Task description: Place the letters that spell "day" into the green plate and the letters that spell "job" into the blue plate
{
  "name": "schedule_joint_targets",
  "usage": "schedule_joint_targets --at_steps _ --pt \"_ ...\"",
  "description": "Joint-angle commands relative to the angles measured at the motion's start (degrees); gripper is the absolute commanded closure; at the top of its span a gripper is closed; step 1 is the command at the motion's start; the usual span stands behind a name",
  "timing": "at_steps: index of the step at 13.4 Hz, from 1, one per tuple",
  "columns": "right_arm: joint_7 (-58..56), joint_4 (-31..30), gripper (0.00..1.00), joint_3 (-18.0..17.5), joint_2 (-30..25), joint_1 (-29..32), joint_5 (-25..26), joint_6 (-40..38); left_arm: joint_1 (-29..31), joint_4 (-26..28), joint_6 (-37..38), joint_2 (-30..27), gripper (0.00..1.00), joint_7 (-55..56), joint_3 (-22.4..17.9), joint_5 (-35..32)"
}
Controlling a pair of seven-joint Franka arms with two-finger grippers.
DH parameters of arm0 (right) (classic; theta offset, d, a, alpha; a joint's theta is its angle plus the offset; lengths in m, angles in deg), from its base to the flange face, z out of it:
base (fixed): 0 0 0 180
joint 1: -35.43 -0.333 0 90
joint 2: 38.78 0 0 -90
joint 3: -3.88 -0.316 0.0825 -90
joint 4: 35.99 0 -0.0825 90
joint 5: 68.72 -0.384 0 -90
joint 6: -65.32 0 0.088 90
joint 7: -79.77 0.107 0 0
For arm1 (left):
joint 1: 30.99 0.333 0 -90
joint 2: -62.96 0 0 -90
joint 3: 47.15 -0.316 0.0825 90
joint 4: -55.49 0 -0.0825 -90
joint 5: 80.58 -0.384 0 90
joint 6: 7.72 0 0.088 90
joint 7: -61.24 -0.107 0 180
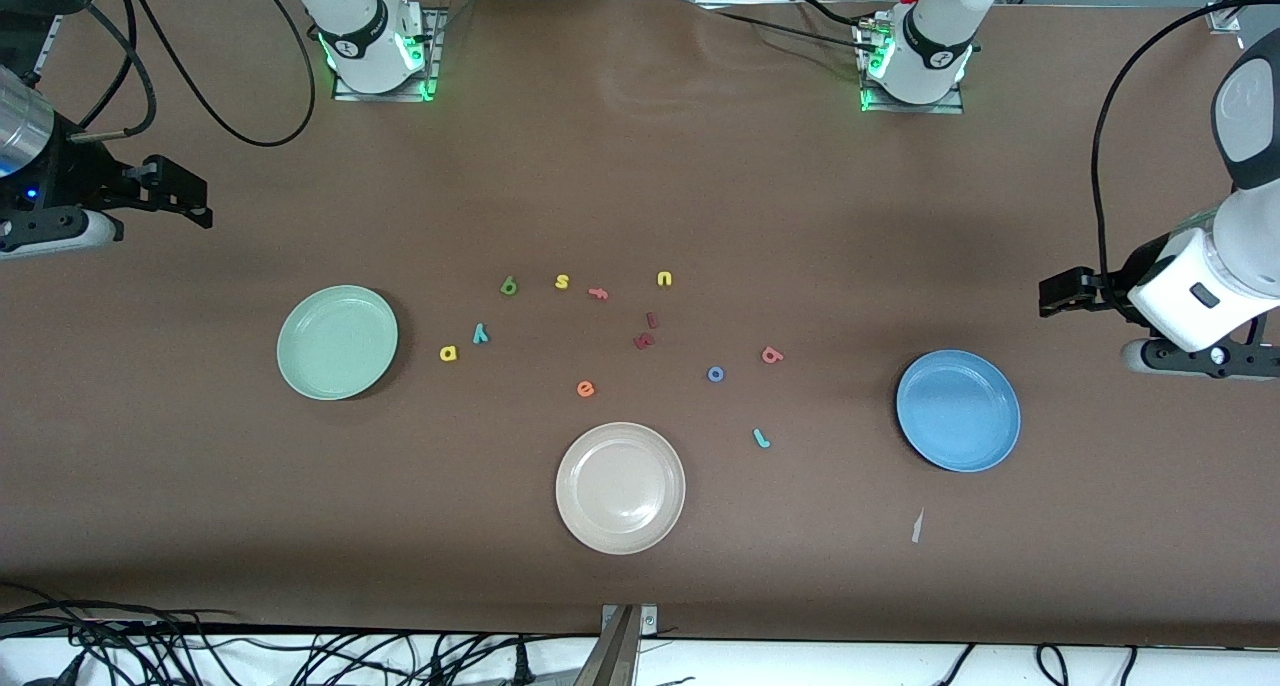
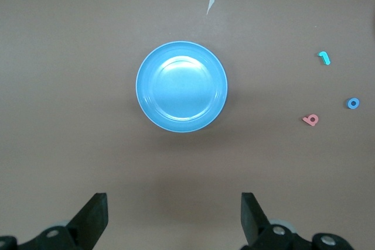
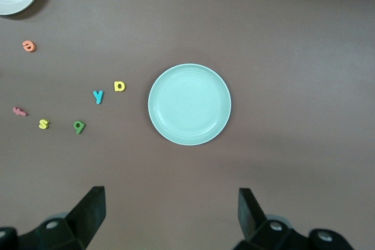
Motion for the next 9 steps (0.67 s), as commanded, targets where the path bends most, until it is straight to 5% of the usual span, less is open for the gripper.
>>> schedule_joint_targets --at_steps 1,9 --pt "0.6 1.2 0.00 0.1 0.2 -0.1 0.2 -1.2 0.7 -0.3 0.1 -0.1 0.00 0.5 -0.1 1.4" --pt "0.6 1.3 0.00 0.1 0.2 -0.2 0.3 -0.9 0.1 -0.4 0.2 -0.1 0.00 4.2 0.1 1.4"
